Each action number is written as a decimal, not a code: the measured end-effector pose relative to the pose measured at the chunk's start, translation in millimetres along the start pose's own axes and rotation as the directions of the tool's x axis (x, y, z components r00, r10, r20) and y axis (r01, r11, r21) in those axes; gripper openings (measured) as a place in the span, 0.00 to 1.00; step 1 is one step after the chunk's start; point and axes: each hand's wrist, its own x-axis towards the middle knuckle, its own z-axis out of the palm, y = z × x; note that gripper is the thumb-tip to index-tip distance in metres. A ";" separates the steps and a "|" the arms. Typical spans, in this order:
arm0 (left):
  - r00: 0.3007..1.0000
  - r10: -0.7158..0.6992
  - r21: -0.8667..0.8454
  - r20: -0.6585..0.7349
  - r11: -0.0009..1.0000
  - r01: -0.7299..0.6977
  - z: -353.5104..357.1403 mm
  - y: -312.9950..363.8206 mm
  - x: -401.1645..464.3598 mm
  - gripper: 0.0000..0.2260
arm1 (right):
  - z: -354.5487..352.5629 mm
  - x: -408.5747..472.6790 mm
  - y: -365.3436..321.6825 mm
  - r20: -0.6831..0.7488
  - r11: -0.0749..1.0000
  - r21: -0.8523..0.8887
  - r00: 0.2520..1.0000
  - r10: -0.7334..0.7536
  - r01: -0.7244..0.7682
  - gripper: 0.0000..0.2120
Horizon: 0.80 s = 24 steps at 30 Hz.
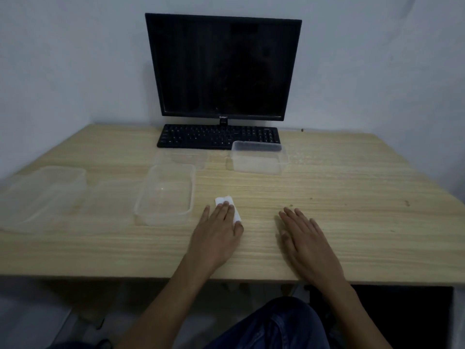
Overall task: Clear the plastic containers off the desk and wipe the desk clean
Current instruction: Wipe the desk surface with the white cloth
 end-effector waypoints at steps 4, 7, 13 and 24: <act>0.998 -0.046 0.059 -0.038 0.997 0.048 2.8 4.6 -26.0 0.26 | 1.7 -1.2 0.8 -0.009 1.000 -0.012 1.000 -0.013 0.013 0.34; 0.992 -0.096 0.093 -0.078 0.990 0.103 4.2 12.4 -21.1 0.27 | 1.5 -1.9 1.1 -0.012 1.000 -0.004 1.000 -0.009 0.009 0.34; 0.983 -0.182 0.053 -0.024 0.982 0.183 -8.0 1.4 21.8 0.27 | 0.3 -0.9 0.8 0.012 1.000 0.001 1.000 -0.002 0.002 0.35; 0.971 -0.226 0.006 -0.078 0.974 0.228 2.9 18.5 -3.3 0.28 | 0.7 0.3 1.4 0.027 1.000 0.014 1.000 0.010 -0.011 0.36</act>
